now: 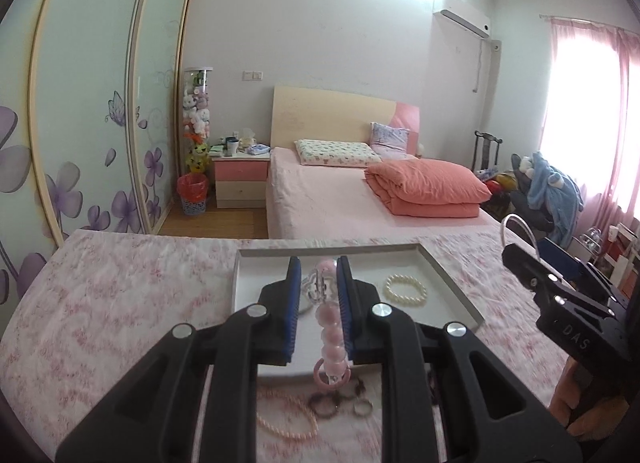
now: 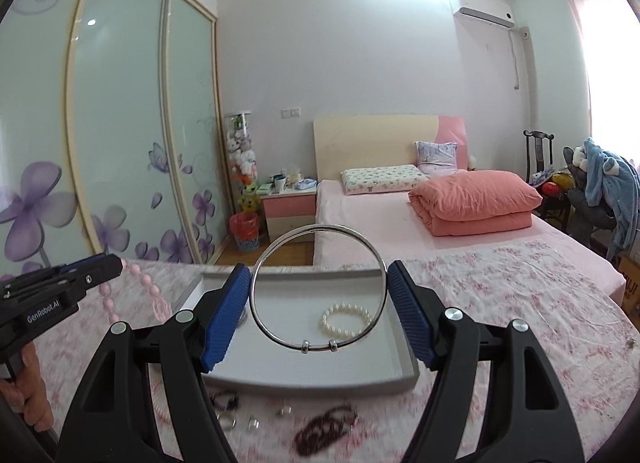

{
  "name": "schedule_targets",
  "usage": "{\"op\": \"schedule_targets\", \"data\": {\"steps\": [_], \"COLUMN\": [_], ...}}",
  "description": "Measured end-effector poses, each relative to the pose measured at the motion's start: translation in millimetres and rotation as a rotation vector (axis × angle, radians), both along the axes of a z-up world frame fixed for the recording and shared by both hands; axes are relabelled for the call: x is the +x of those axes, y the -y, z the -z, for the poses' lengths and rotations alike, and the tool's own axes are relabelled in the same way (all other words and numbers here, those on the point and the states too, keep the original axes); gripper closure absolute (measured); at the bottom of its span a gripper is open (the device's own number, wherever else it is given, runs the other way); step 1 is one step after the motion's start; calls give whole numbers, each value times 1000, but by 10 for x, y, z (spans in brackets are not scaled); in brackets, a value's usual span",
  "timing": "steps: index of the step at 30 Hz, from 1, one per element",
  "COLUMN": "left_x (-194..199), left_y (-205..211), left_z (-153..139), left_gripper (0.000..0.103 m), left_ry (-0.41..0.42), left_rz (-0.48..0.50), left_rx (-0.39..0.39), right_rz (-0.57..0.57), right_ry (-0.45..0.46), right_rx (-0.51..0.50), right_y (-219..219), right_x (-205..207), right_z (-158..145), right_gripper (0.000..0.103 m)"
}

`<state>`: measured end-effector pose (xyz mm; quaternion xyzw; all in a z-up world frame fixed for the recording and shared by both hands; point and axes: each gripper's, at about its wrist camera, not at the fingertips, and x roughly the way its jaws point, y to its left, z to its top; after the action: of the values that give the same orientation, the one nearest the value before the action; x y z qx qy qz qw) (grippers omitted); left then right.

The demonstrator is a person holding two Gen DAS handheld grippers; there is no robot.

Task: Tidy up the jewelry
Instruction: 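Place the bangle in the gray tray with the right tool while the left tool places the pink bracelet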

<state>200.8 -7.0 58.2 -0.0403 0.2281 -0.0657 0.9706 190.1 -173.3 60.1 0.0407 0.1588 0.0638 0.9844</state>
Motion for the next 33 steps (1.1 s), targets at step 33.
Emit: {"op": "schedule_targets", "data": {"steps": [33], "left_x": [1113], "left_y": [-51], "left_z": [530], "left_gripper": [80], "left_ry": [-141], "left_rz": [-78], "left_rx": [-11], "right_rz": [-8], "right_ry": [-257], "right_rx": [6], "right_y": [-49], "right_x": [1012], "right_z": [704], "right_gripper": [25]}}
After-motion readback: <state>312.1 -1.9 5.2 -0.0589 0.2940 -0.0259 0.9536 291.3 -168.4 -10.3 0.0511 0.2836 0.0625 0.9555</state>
